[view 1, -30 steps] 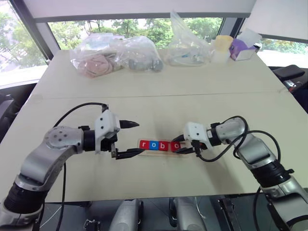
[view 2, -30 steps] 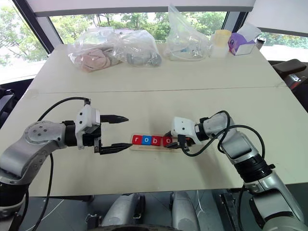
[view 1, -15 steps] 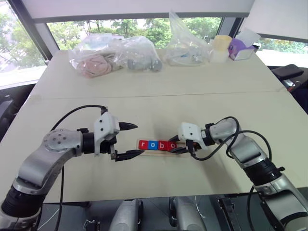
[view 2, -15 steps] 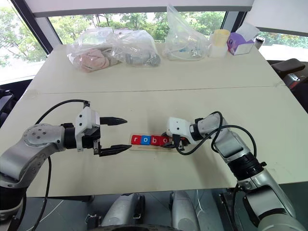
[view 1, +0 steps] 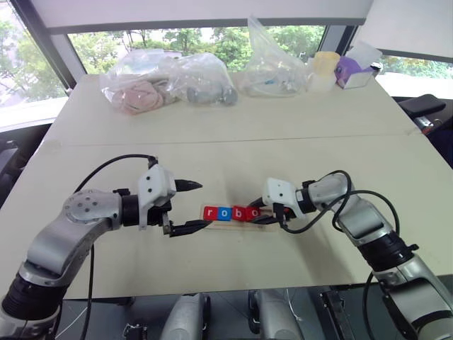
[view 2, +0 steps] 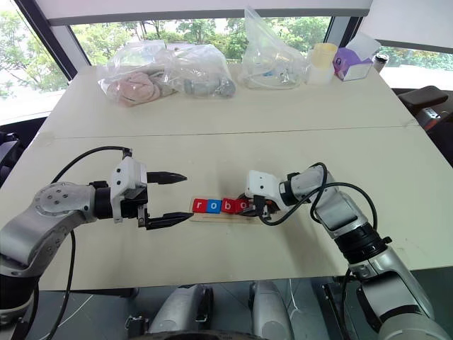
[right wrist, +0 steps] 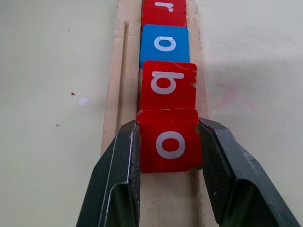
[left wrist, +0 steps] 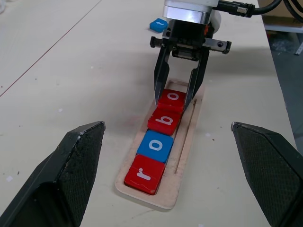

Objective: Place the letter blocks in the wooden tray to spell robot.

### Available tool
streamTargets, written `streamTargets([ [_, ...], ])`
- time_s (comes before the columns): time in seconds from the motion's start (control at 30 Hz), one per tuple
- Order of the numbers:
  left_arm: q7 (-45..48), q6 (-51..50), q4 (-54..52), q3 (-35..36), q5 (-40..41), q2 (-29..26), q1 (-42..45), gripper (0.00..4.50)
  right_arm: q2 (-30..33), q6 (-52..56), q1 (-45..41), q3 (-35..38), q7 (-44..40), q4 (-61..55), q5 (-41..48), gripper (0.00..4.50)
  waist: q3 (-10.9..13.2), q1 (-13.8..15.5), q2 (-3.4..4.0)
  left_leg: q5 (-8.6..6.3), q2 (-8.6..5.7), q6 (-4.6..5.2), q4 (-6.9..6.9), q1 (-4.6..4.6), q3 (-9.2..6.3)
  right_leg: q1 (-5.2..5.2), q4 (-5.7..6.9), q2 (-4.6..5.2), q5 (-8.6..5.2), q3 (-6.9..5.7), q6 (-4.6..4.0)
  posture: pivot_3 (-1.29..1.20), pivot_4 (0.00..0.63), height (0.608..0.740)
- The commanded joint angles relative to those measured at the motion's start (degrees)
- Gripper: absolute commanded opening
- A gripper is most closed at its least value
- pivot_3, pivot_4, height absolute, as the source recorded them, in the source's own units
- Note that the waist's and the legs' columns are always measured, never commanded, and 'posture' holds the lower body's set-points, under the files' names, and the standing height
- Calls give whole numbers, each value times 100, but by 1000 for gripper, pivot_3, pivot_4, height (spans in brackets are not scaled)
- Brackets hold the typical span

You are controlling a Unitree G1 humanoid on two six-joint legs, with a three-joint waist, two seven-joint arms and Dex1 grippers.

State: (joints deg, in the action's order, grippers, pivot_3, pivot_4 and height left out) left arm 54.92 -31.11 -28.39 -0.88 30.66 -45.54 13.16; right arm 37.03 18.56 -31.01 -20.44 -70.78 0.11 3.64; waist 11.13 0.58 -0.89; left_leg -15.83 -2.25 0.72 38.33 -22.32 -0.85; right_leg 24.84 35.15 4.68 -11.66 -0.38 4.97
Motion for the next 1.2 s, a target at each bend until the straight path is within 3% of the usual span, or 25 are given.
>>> streamTargets([
  [0.03,4,35,-177,83,42,-22,39,4500,5,138,-36,123,-27,-271,169,1160,0,0,0,0,0,0,0,0,0,0,0,0,0,0,0,0,150,725],
  [1.2,-11,67,-141,51,13,11,82,4500,67,325,26,35,68,-243,93,1160,0,0,0,0,0,0,0,0,0,0,0,0,-1,0,-2,0,150,725],
])
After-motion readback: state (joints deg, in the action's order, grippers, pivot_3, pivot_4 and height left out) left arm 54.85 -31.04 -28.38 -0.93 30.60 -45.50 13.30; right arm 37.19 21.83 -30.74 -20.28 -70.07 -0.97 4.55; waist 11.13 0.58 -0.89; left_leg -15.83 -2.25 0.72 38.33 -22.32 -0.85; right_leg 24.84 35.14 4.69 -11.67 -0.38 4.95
